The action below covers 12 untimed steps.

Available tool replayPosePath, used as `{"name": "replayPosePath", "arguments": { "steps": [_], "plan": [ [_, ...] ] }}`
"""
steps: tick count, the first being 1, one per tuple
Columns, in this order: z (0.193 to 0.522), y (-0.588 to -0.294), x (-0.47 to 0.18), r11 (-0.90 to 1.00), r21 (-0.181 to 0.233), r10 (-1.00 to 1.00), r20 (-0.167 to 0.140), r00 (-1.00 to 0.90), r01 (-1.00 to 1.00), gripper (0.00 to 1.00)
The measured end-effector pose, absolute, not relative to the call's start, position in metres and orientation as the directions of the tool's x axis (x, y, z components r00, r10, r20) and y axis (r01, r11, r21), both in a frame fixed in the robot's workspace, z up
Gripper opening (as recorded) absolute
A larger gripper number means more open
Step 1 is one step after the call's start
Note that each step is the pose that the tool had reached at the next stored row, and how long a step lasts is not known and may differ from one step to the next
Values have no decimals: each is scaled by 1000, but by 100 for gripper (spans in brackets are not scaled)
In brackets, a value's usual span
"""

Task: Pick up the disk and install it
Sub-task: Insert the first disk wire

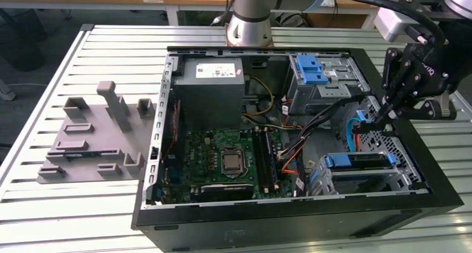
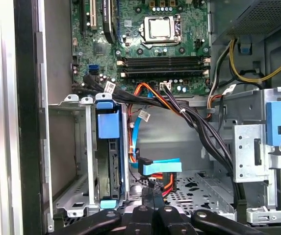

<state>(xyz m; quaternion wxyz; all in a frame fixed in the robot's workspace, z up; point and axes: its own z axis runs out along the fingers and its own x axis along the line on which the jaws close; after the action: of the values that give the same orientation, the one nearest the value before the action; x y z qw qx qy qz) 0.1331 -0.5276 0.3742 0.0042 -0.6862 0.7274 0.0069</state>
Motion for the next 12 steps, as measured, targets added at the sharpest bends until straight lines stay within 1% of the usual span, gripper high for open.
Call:
{"name": "replayPosePath", "arguments": {
  "steps": [1, 6, 7, 12],
  "plan": [
    [373, -527, 133, 58, 4, -998, -16, -58, -998, 17],
    [370, -527, 133, 58, 4, -998, -16, -58, -998, 18],
    [369, -527, 133, 58, 4, -998, -16, -58, -998, 25],
    [366, -523, 133, 59, 4, -998, -16, -59, -998, 25]
  ]
}}
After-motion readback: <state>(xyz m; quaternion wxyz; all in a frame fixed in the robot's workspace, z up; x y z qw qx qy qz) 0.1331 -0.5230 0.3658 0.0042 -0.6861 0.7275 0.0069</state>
